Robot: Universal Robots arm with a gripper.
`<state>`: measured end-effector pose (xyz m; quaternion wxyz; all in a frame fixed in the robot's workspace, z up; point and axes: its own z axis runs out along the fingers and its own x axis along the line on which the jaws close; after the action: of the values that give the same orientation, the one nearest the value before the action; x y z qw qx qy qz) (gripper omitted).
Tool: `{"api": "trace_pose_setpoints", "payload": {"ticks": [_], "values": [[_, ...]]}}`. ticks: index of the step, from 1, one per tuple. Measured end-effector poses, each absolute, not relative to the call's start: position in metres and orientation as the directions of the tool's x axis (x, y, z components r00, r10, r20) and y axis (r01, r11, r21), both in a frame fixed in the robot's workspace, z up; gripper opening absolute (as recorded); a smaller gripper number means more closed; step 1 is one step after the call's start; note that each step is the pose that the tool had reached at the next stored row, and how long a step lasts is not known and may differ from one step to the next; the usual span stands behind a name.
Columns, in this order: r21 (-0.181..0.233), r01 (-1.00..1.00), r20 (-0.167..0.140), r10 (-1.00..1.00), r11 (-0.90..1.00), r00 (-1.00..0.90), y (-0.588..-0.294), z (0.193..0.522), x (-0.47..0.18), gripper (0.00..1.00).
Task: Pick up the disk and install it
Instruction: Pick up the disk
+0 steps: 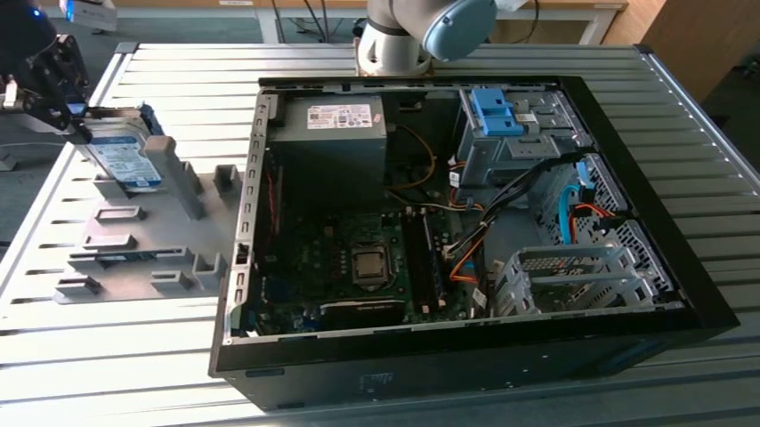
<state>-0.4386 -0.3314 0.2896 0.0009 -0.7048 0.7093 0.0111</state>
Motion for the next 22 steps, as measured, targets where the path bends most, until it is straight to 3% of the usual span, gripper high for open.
{"api": "trace_pose_setpoints", "payload": {"ticks": [9,11,15,17,18,22], "values": [[0.014,-0.999,-0.017,-0.999,0.042,-0.042,-0.3314,0.2893,-0.4386,0.37],[0.014,-0.999,-0.017,-0.999,0.043,-0.044,-0.3314,0.2893,-0.4386,0.45],[0.014,-0.999,-0.017,-0.999,0.046,-0.046,-0.3314,0.2893,-0.4386,0.45],[0.014,-0.999,-0.017,-0.999,0.047,-0.047,-0.3314,0.2894,-0.4386,0.43],[0.014,-0.999,-0.017,-0.999,0.048,-0.048,-0.3314,0.2893,-0.4386,0.37],[0.014,-0.999,-0.017,-0.999,0.050,-0.050,-0.3314,0.2894,-0.4386,0.37]]}}
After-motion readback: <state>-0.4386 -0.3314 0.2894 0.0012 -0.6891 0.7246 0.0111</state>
